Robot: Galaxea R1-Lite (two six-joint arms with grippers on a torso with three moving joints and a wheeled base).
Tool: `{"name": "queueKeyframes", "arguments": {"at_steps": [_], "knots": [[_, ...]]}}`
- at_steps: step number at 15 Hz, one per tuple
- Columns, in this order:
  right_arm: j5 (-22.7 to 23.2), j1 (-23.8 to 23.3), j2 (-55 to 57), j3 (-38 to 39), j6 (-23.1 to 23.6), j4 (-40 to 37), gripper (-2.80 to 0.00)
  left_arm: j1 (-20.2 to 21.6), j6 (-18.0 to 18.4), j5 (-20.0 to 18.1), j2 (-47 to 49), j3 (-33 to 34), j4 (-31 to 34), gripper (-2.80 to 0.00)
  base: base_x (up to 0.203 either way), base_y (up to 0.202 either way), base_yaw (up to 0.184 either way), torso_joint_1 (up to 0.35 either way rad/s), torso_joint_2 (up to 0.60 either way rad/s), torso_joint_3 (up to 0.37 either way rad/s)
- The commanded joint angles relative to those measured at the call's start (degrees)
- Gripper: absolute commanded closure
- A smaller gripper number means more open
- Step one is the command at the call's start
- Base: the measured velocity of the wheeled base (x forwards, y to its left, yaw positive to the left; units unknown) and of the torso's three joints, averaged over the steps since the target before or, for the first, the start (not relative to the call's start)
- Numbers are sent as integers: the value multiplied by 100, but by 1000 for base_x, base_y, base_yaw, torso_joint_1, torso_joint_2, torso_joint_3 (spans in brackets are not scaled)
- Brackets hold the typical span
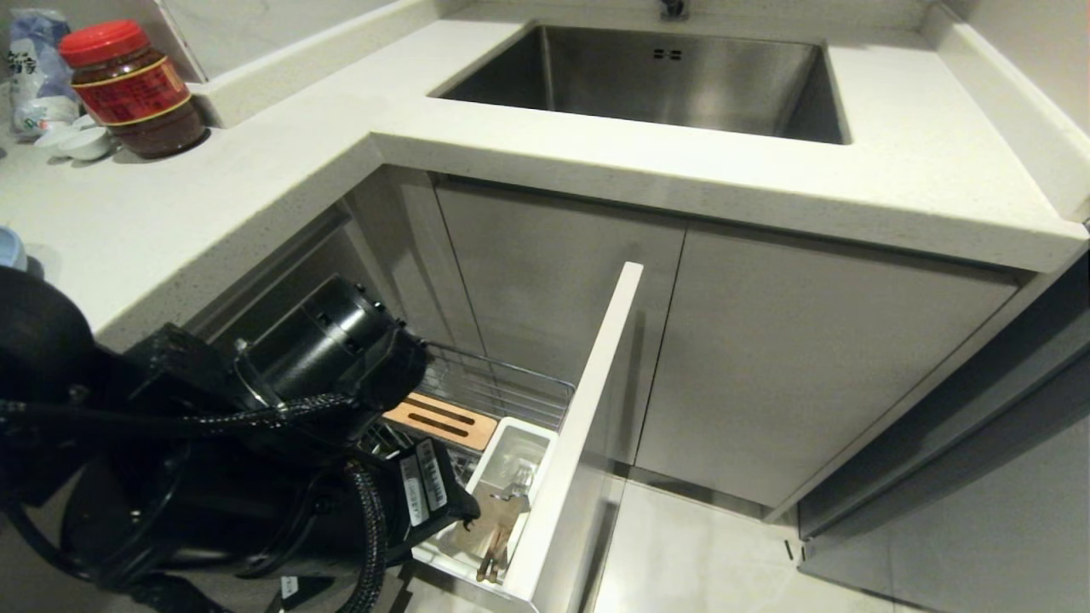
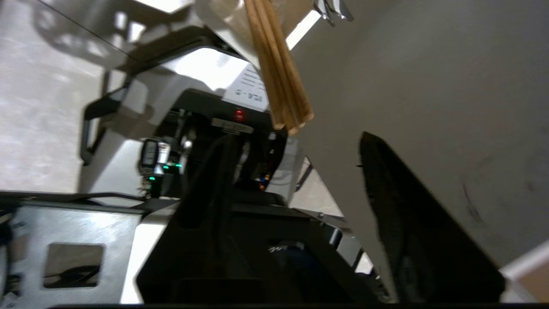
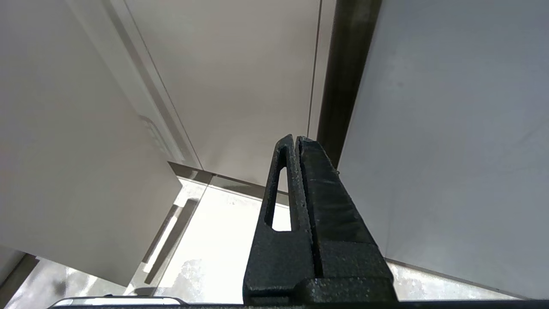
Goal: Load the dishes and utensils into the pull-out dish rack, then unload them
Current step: Take the fork out of the cupboard
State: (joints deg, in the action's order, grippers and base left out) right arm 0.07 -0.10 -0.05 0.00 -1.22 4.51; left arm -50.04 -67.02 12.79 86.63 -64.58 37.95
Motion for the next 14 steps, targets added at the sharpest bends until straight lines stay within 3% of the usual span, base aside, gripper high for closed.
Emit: {"name": "queueKeyframes", "arguments": {"at_steps": [1,6,10,12,14], "knots": [[1,1,-4,149,-1,6,0,180,-39,-55,201,299,-453,-280,0,0,0,0,0,0],[1,1,-4,149,-1,-2,0,561,121,-92,1041,472,-1355,-280,0,0,0,0,0,0],[1,1,-4,149,-1,6,0,887,172,-493,1533,415,-1793,-280,0,0,0,0,0,0],[1,1,-4,149,-1,6,0,940,172,-891,1615,385,-2012,-280,0,0,0,0,0,0],[1,1,-4,149,-1,1,0,961,180,-1026,1638,329,-2085,-280,0,0,0,0,0,0]]}}
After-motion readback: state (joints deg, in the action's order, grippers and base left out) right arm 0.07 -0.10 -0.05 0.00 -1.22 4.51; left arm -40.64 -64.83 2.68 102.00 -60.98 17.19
